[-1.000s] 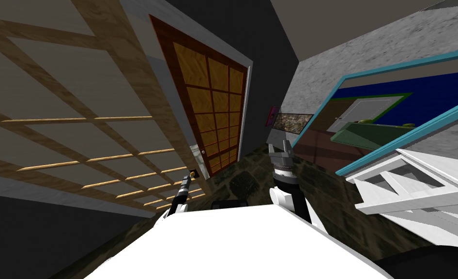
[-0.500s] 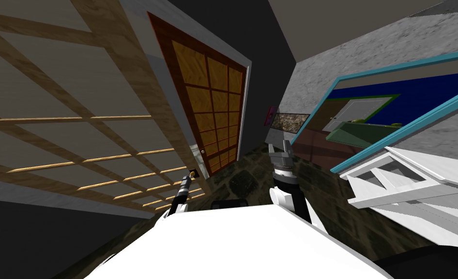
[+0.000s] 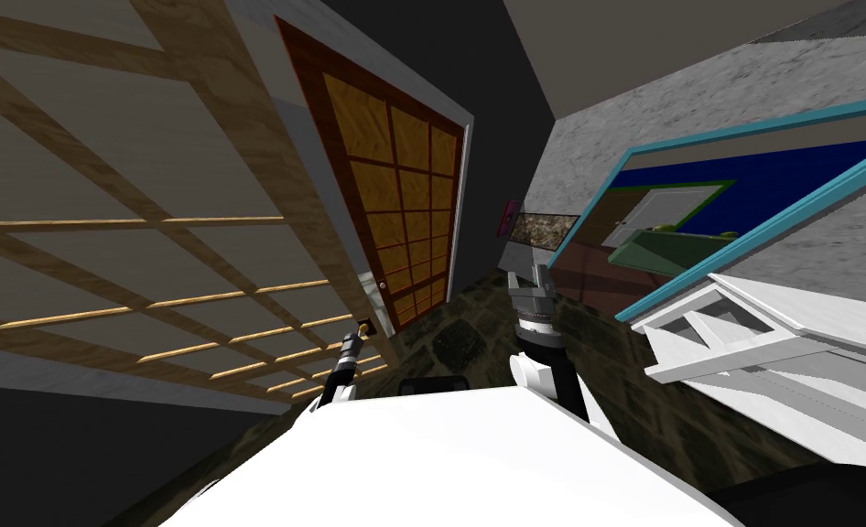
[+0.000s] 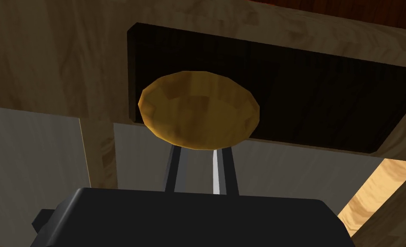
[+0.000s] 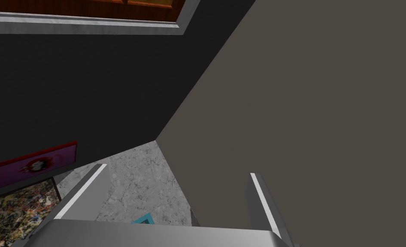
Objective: Pull the door open
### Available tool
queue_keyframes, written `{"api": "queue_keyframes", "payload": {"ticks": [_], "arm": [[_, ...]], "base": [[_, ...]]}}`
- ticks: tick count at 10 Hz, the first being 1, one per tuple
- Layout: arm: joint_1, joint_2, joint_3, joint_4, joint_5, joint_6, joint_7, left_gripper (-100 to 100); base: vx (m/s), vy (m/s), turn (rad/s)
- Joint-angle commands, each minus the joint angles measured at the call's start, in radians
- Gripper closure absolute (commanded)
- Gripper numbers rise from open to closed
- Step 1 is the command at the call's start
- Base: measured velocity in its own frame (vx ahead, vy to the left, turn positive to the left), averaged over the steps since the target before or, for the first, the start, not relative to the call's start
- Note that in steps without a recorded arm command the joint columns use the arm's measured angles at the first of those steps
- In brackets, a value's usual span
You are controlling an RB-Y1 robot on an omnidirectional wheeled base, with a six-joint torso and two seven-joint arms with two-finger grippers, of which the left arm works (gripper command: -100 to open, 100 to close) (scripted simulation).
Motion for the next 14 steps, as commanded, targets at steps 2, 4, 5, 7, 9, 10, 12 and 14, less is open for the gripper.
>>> {"api": "queue_keyframes", "payload": {"ticks": [2, 4, 5, 7, 9, 10, 12, 14], "arm": [[-0.011, -0.006, -0.017, 0.004, 0.009, -0.013, 0.072, 100], [0.007, 0.0, -0.014, -0.011, 0.029, 0.005, 0.101, -100], [0.007, -0.001, -0.017, -0.013, 0.035, 0.005, 0.115, -100], [0.007, -0.005, -0.025, -0.019, 0.054, 0.005, 0.156, -100], [0.008, -0.009, -0.034, -0.026, 0.077, 0.006, 0.208, -100], [0.008, -0.011, -0.04, -0.03, 0.089, 0.007, 0.238, -100], [0.008, -0.016, -0.052, -0.038, 0.117, 0.008, 0.295, -100], [0.008, -0.019, -0.058, -0.043, 0.132, 0.008, 0.344, -100]], "base": [[-0.023, 0.007, -0.035], [-0.03, 0.01, -0.016], [-0.047, 0.005, -0.045], [-0.065, -0.014, -0.036], [-0.06, 0.002, -0.03], [-0.062, 0.021, -0.034], [-0.061, 0.012, -0.041], [-0.043, 0.002, -0.018]]}}
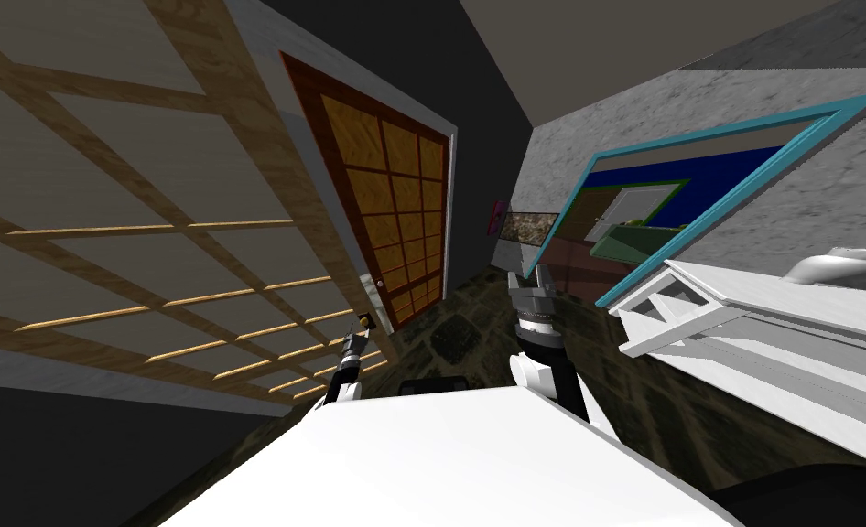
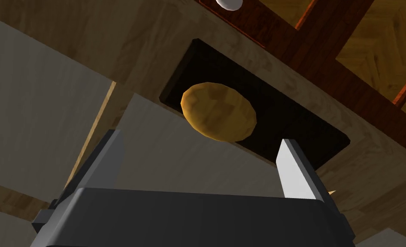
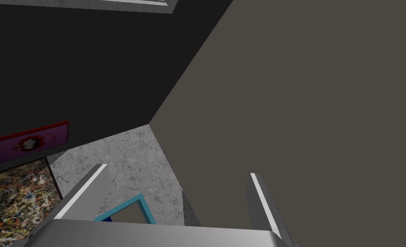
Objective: Pull the door open
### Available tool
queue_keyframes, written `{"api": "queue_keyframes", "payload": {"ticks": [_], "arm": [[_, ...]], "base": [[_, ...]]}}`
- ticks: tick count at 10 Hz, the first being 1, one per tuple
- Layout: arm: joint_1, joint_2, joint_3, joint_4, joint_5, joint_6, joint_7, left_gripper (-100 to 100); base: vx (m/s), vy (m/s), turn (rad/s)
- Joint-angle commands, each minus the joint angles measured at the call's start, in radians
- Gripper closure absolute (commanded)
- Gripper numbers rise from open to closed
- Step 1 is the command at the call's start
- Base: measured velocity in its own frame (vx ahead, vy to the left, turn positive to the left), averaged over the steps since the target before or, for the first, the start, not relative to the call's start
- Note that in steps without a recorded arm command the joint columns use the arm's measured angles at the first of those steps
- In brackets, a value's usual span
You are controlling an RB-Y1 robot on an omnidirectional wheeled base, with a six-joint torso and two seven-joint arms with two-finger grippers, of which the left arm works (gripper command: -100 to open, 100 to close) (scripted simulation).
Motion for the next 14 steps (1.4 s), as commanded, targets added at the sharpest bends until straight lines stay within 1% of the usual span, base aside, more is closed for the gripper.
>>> {"api": "queue_keyframes", "payload": {"ticks": [1, 2, 3, 4, 5, 6, 7, 8, 9, 10, 11, 12, 13, 14], "arm": [[0.001, -0.004, -0.01, -0.008, 0.023, 0.001, 0.05, -100], [0.001, -0.004, -0.01, -0.008, 0.023, 0.001, 0.064, -100], [0.001, -0.007, -0.017, -0.012, 0.038, 0.002, 0.101, -100], [0.001, -0.01, -0.023, -0.017, 0.054, 0.002, 0.127, -100], [0.001, -0.01, -0.023, -0.017, 0.054, 0.002, 0.145, -100], [0.001, -0.013, -0.03, -0.022, 0.07, 0.003, 0.179, -100], [0.001, -0.013, -0.03, -0.022, 0.07, 0.003, 0.187, -100], [0.002, -0.016, -0.038, -0.027, 0.087, 0.004, 0.226, -100], [0.002, -0.019, -0.045, -0.032, 0.103, 0.004, 0.252, -100], [0.002, -0.019, -0.045, -0.032, 0.103, 0.004, 0.27, -100], [0.002, -0.022, -0.052, -0.037, 0.119, 0.005, 0.304, -100], [0.002, -0.022, -0.052, -0.037, 0.119, 0.005, 0.312, -100], [0.002, -0.025, -0.059, -0.042, 0.136, 0.006, 0.351, -100], [0.002, -0.025, -0.059, -0.042, 0.136, 0.006, 0.353, -100]], "base": [[-0.054, -0.001, -0.046], [-0.042, 0.006, -0.012], [-0.044, 0.011, -0.026], [-0.063, 0.017, -0.042], [-0.044, 0.014, -0.017], [-0.038, 0.007, -0.031], [-0.029, 0.004, -0.015], [-0.036, 0.005, -0.027], [-0.056, 0.007, -0.046], [-0.048, 0.008, -0.018], [-0.045, 0.009, -0.026], [-0.036, 0.007, -0.017], [-0.038, 0.01, -0.025], [-0.031, 0.007, -0.018]]}}
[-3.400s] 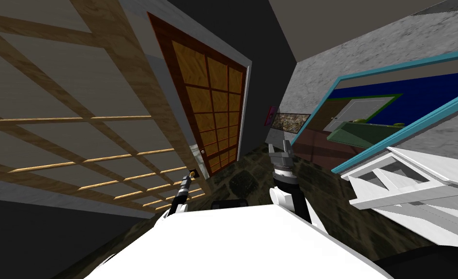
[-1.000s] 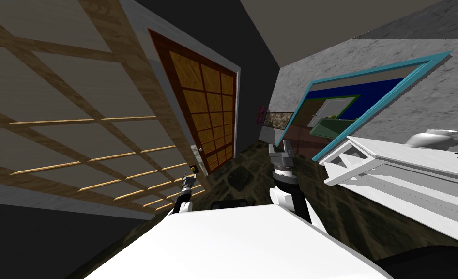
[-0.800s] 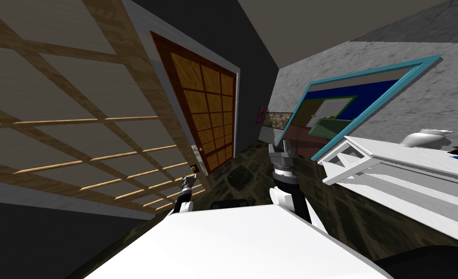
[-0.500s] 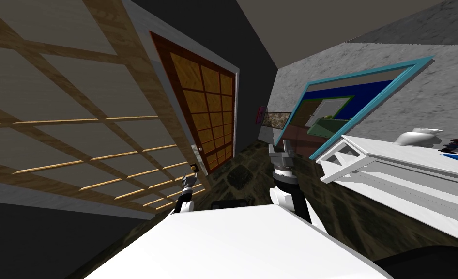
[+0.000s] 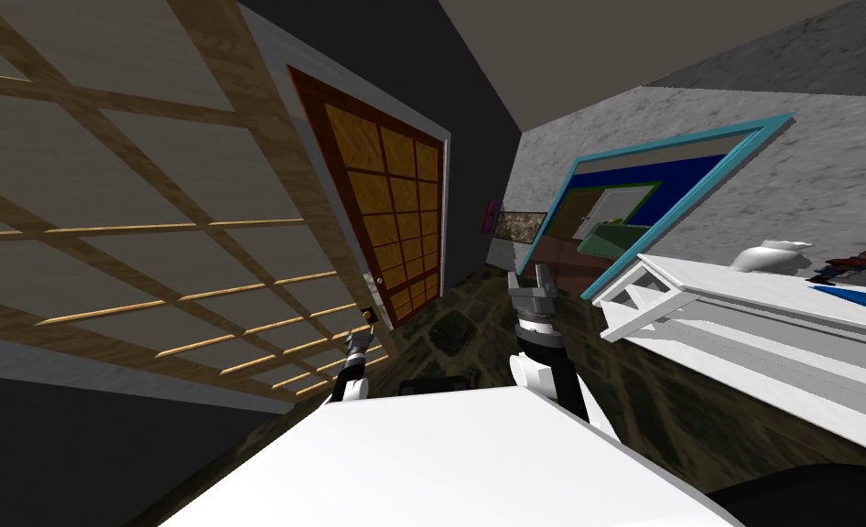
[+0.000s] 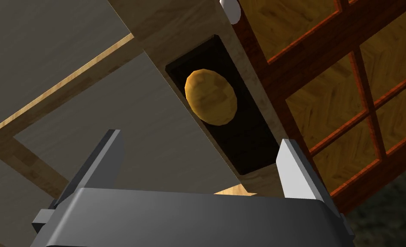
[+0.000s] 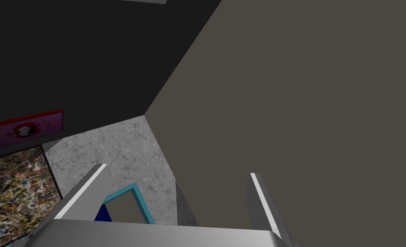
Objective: Pull the door open
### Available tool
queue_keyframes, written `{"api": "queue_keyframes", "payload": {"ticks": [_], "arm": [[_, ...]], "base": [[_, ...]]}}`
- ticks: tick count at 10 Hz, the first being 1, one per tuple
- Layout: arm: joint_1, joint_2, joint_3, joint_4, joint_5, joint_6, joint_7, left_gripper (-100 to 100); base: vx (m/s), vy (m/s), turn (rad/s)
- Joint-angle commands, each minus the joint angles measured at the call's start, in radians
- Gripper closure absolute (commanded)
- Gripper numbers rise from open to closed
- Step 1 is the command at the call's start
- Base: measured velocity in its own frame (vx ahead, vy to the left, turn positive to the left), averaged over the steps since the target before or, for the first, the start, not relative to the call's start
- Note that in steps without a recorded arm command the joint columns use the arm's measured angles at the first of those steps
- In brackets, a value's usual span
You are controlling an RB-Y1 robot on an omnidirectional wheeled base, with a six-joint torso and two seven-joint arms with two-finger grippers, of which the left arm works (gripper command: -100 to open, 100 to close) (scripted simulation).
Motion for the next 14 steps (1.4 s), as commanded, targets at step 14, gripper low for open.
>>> {"api": "queue_keyframes", "payload": {"ticks": [14], "arm": [[0.0, -0.027, -0.066, -0.041, 0.148, 0.006, 0.374, -100]], "base": [[-0.051, 0.009, -0.027]]}}
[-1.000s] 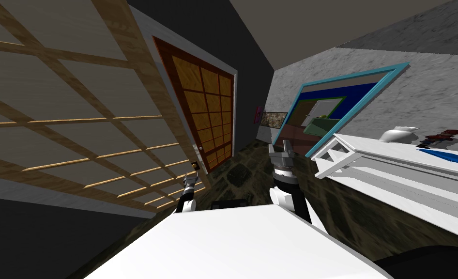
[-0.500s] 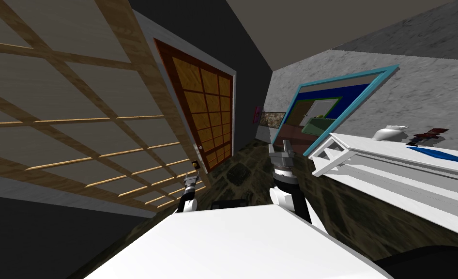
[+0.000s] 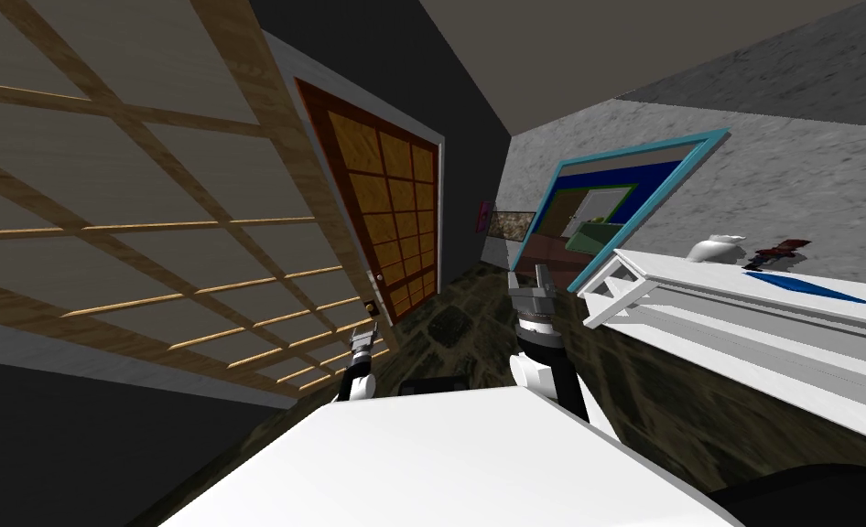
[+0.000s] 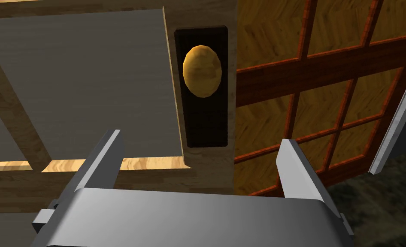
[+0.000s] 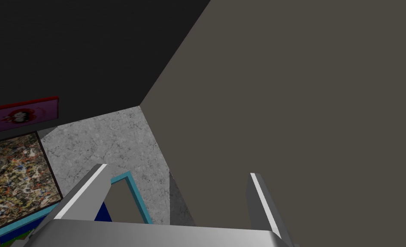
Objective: Pull the door open
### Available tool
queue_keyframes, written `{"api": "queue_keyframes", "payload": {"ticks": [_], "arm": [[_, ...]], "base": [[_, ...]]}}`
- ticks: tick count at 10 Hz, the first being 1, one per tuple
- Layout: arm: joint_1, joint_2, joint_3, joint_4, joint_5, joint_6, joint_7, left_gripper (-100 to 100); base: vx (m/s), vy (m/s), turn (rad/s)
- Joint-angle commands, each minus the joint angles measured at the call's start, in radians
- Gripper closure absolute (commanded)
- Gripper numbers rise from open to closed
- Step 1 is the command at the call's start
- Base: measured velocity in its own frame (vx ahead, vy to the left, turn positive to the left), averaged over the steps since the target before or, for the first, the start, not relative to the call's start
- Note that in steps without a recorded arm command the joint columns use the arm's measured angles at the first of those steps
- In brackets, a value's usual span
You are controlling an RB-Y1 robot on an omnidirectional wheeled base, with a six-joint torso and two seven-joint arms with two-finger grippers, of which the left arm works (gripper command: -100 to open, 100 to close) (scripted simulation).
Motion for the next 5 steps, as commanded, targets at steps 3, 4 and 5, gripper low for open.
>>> {"api": "queue_keyframes", "payload": {"ticks": [3, 4, 5], "arm": [[-0.001, -0.005, -0.014, -0.006, 0.03, 0.0, 0.07, -100], [0.0, -0.004, -0.011, -0.006, 0.025, 0.001, 0.056, -100], [0.011, 0.021, -0.008, 0.004, 0.032, -0.009, 0.088, -100]], "base": [[-0.042, 0.011, -0.02], [-0.018, 0.007, -0.006], [0.143, -0.016, -0.105]]}}
